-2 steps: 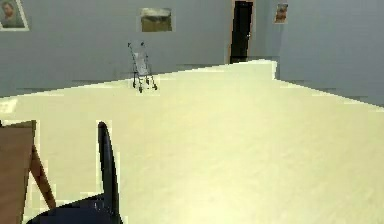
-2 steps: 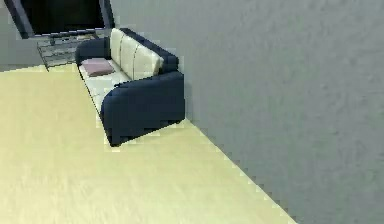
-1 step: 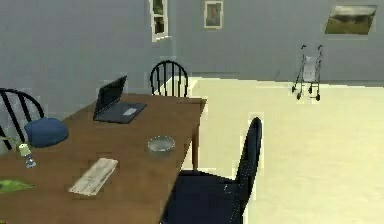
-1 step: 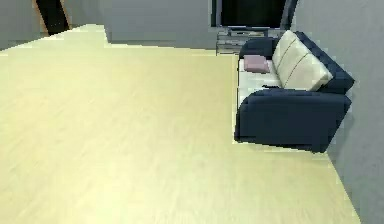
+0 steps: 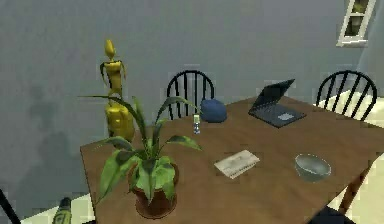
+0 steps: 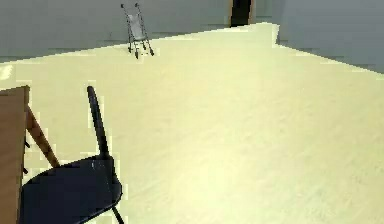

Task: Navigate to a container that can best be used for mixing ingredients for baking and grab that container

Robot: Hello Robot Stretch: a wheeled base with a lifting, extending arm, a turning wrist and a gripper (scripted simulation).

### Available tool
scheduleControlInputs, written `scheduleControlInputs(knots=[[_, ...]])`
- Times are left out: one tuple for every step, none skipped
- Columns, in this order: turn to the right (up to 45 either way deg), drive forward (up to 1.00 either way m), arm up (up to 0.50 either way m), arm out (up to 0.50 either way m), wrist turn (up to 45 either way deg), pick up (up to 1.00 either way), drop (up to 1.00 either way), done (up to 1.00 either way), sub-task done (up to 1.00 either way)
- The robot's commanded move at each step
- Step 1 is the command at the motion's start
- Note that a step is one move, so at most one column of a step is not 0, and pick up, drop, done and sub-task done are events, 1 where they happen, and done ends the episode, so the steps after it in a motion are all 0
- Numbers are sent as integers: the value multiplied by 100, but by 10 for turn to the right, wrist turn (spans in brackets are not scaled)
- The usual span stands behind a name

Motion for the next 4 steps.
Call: scheduleControlInputs(knots=[[-450, 0, 0, 0, 0, 0, 0, 0, 0], [450, 0, 0, 0, 0, 0, 0, 0, 0], [450, 0, 0, 0, 0, 0, 0, 0, 0], [300, 0, 0, 0, 0, 0, 0, 0, 0]])
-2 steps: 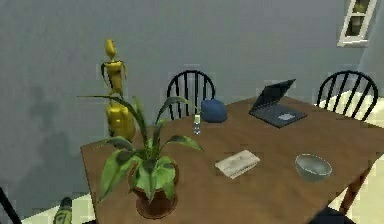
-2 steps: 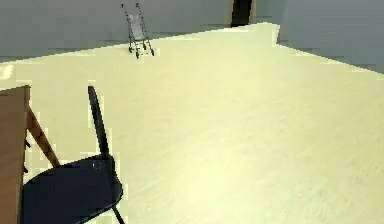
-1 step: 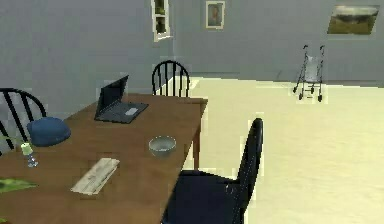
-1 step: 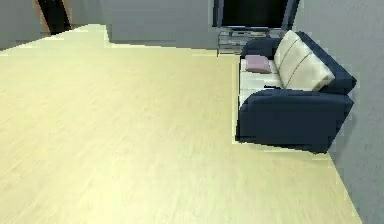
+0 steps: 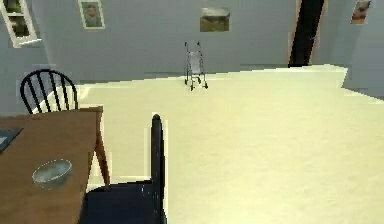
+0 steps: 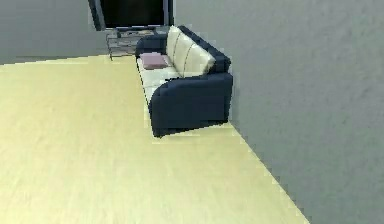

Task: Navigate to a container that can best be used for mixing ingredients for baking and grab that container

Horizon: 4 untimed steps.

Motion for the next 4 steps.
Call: scheduleControlInputs(knots=[[0, 45, 0, 0, 0, 0, 0, 0, 0], [-450, 0, 0, 0, 0, 0, 0, 0, 0], [-450, 0, 0, 0, 0, 0, 0, 0, 0], [-450, 0, 0, 0, 0, 0, 0, 0, 0]])
